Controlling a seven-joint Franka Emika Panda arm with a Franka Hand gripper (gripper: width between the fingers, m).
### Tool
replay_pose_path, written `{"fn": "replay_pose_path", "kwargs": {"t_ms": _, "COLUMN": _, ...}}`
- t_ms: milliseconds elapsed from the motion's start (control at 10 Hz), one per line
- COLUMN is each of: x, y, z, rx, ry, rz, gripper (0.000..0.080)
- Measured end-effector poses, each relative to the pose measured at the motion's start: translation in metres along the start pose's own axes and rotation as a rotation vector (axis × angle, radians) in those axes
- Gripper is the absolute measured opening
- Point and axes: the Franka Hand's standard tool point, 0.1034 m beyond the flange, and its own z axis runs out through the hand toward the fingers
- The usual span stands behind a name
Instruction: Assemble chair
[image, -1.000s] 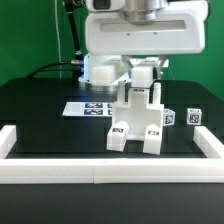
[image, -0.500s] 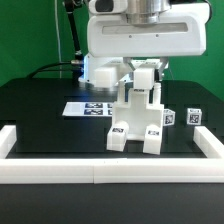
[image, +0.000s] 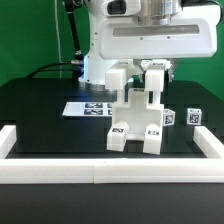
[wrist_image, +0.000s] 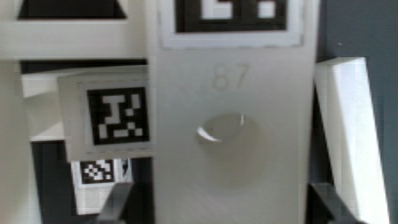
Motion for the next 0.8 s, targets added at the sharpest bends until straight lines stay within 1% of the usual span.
{"fn": "replay_pose_path", "kwargs": {"t_ms": 400, "x": -0.0008, "y": -0.0008, "z": -0.0002, "rx": -0.001, "ry": 0.0, "rz": -0.004, "gripper": 0.029}}
{"fn": "replay_pose_path", "kwargs": {"t_ms": 800, "x": -0.0093, "y": 0.002, "z": 0.0007, "rx": 0.0, "ry": -0.001, "rz": -0.003, "gripper": 0.029}}
